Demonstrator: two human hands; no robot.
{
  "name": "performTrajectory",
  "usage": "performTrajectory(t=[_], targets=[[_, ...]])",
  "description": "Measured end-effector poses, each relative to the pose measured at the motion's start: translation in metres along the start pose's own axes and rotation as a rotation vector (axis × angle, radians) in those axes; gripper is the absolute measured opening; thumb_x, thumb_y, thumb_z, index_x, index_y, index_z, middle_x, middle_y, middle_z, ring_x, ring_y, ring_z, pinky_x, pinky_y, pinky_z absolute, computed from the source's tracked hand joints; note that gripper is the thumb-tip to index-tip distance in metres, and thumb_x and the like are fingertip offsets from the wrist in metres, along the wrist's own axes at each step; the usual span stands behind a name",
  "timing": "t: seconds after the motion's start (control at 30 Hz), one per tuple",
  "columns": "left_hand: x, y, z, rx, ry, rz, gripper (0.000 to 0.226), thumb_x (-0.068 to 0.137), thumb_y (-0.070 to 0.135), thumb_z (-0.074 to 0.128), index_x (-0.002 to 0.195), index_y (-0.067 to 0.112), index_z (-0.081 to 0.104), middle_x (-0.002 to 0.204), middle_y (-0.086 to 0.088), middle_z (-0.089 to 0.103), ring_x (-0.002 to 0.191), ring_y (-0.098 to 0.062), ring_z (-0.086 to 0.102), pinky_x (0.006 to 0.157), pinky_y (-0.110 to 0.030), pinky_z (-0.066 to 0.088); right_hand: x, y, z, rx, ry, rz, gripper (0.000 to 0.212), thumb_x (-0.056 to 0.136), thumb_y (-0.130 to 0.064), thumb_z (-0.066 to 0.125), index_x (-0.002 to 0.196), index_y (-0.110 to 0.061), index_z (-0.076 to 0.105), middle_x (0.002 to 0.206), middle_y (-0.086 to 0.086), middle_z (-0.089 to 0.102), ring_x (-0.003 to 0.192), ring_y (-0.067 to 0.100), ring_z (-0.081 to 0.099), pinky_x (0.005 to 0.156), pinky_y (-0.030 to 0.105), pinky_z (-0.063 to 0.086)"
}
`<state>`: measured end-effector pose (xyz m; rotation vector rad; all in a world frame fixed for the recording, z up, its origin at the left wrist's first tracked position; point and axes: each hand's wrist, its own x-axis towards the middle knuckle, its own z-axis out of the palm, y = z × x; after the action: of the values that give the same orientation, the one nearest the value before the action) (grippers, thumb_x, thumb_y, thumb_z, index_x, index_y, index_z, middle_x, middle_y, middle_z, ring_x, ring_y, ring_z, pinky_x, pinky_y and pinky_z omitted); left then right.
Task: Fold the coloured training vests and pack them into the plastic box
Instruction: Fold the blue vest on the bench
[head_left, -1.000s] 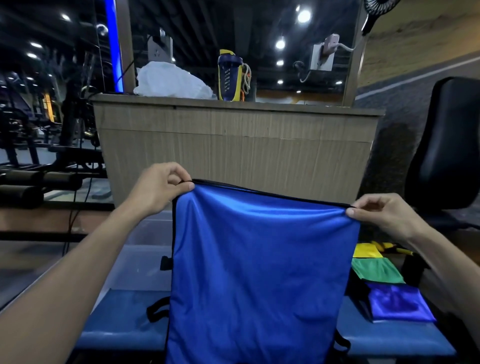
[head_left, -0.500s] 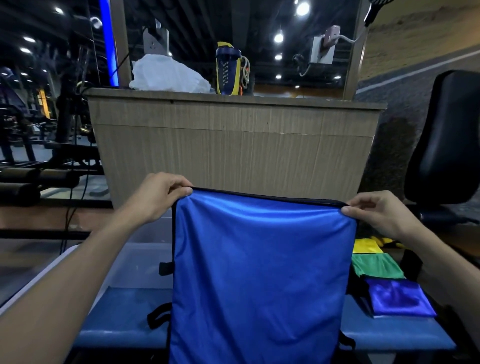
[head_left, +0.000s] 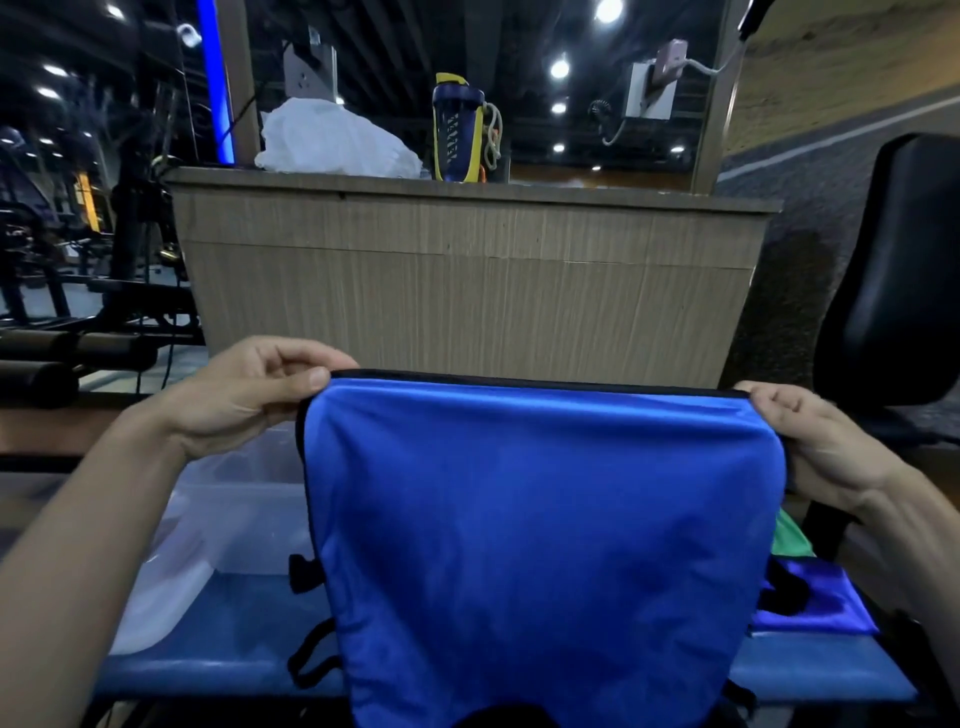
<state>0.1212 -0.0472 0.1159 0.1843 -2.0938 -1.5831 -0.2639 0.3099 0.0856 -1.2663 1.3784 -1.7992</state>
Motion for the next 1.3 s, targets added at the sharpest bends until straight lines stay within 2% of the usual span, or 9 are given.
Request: performTrajectory(t=[0.1, 0.23, 0.33, 0.47, 0.67, 0.9, 1.0, 1.17, 1.3], targets=[[0.008, -0.005, 0.0, -0.005, 0.108, -0.066, 0.065, 0.049, 0.045, 0.099, 0.102, 0.014, 0.08, 0.104, -0.011, 0.077, 0.097, -0.02, 0.074, 0.08, -0.026, 0.06, 0.009, 0.002, 0.002, -0.024, 0.025, 0.052, 0.039, 0.084, -0.036, 0.076, 0.094, 0.0, 0.067, 0.084, 0.014, 0.064, 0.071, 0.017, 0.064, 0.064, 0.023, 0.054], [0.026, -0.014, 0.034, 0.292, 0.32, -0.196, 0.018, 0.08, 0.01, 0.081, 0.097, 0.015, 0.077, 0.087, -0.003, 0.079, 0.094, -0.022, 0.073, 0.074, -0.026, 0.052, 0.025, 0.023, 0.037, -0.128, 0.16, 0.183, 0.049, 0.088, -0.029, 0.066, 0.102, 0.017, 0.065, 0.093, 0.02, 0.069, 0.088, 0.027, 0.064, 0.068, 0.023, 0.057], [0.035, -0.007, 0.097, 0.288, 0.208, -0.141, 0.014, 0.089, 0.0, 0.073, 0.094, 0.012, 0.076, 0.069, 0.003, 0.073, 0.066, -0.003, 0.065, 0.056, -0.015, 0.048, 0.034, 0.03, 0.104, -0.386, 0.189, 0.131, 0.032, 0.098, -0.022, 0.065, 0.083, 0.005, 0.07, 0.067, 0.006, 0.063, 0.065, 0.019, 0.056, 0.05, 0.021, 0.045], [0.047, -0.002, 0.153, 0.146, 0.203, -0.119, 0.014, 0.087, 0.002, 0.076, 0.101, 0.006, 0.074, 0.074, -0.004, 0.074, 0.061, -0.005, 0.064, 0.052, -0.018, 0.048, 0.044, 0.026, 0.169, -0.742, 0.197, -0.014, 0.039, 0.094, -0.034, 0.068, 0.062, -0.011, 0.067, 0.053, -0.002, 0.052, 0.048, 0.01, 0.048, 0.048, 0.026, 0.041], [0.054, -0.003, 0.167, 0.095, 0.353, -0.152, 0.013, 0.084, 0.006, 0.08, 0.096, 0.004, 0.075, 0.077, -0.007, 0.076, 0.062, -0.007, 0.065, 0.055, -0.021, 0.052, 0.049, 0.019, 0.186, -0.882, 0.297, -0.012, 0.039, 0.09, -0.035, 0.063, 0.071, -0.001, 0.067, 0.059, 0.018, 0.062, 0.058, 0.032, 0.063, 0.058, 0.037, 0.053], [0.055, 0.002, 0.177, 0.066, 0.338, -0.195, 0.011, 0.094, 0.0, 0.063, 0.093, 0.002, 0.074, 0.082, -0.016, 0.069, 0.067, -0.018, 0.059, 0.059, -0.023, 0.056, 0.042, 0.009, 0.2, -0.83, 0.159, 0.17, 0.031, 0.088, -0.026, 0.063, 0.064, -0.008, 0.061, 0.062, 0.008, 0.07, 0.061, 0.02, 0.074, 0.06, 0.031, 0.059], [0.049, 0.008, 0.18, -0.122, 0.22, -0.248, 0.022, 0.103, 0.011, 0.05, 0.108, -0.002, 0.067, 0.097, -0.02, 0.061, 0.084, -0.027, 0.054, 0.063, -0.026, 0.057, 0.038, 0.002, 0.201, -1.065, 0.161, 0.124, 0.041, 0.085, -0.039, 0.071, 0.058, -0.015, 0.05, 0.056, 0.003, 0.054, 0.057, 0.024, 0.053, 0.044, 0.027, 0.032], [0.038, 0.016, 0.176, -0.374, 0.099, -0.306, 0.043, 0.109, 0.028, 0.036, 0.127, -0.002, 0.061, 0.118, -0.019, 0.068, 0.114, -0.031, 0.066, 0.098, -0.041, 0.053, 0.037, 0.009, 0.185, -1.182, 0.265, -0.081, 0.037, 0.084, -0.023, 0.063, 0.056, -0.011, 0.042, 0.053, 0.007, 0.04, 0.068, 0.037, 0.035, 0.058, 0.031, 0.033], [0.024, 0.009, 0.163, -0.117, 0.194, -0.077, 0.03, 0.109, 0.016, 0.041, 0.113, 0.002, 0.067, 0.1, -0.014, 0.077, 0.093, -0.024, 0.074, 0.08, -0.032, 0.061, 0.032, -0.007, 0.156, -1.019, 0.054, -0.207, 0.014, 0.081, -0.022, 0.051, 0.076, -0.015, 0.063, 0.061, -0.003, 0.058, 0.061, 0.015, 0.051, 0.061, 0.031, 0.039]])
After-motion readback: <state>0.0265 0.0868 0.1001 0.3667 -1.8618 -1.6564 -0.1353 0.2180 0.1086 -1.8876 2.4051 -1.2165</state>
